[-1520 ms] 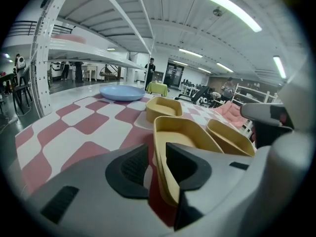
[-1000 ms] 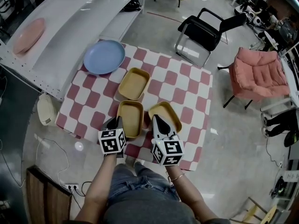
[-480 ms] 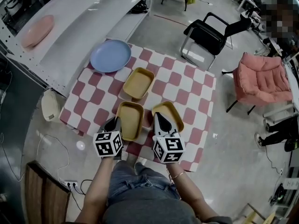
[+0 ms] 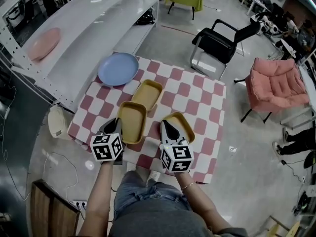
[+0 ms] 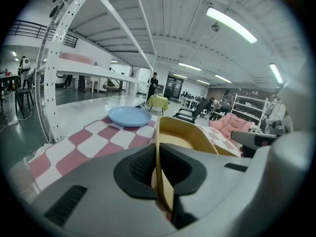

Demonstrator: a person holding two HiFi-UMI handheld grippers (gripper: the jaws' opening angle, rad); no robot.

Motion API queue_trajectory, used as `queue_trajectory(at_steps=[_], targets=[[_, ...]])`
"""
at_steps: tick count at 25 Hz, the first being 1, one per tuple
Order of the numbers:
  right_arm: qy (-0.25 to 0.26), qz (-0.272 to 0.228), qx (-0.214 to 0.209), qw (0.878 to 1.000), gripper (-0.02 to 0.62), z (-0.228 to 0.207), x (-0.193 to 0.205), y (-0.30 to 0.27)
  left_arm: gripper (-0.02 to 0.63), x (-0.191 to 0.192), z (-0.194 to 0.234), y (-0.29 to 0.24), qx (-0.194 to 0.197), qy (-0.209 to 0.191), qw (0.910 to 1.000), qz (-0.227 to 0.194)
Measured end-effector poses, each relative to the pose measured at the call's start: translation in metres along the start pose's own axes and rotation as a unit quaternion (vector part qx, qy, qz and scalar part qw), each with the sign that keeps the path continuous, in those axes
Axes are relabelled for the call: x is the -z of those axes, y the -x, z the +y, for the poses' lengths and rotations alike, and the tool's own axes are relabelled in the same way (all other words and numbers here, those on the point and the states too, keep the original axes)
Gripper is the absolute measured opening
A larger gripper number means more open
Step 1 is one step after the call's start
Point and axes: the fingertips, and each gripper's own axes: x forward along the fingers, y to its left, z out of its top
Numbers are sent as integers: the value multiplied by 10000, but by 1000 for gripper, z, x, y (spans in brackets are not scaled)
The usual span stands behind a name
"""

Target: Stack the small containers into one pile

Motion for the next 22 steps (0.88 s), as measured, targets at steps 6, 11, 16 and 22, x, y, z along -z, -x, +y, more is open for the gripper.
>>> queue_trajectory(at_steps=[6, 11, 16, 22], targets=[[-39, -60, 203, 9998, 9, 2, -5, -8, 31, -35, 2, -25, 321, -38, 9994, -112], [-107, -92, 561, 9983, 9, 4, -14, -12, 31, -67, -3, -54, 746, -121, 9971, -109], [-210, -139, 1020, 9945, 9, -5, -18, -23, 31, -90, -14, -97, 1204, -278, 9923, -32], [-339, -100, 1567, 9870, 9, -14, -18, -34, 31, -91, -26, -142, 1613, -363, 9859, 243]])
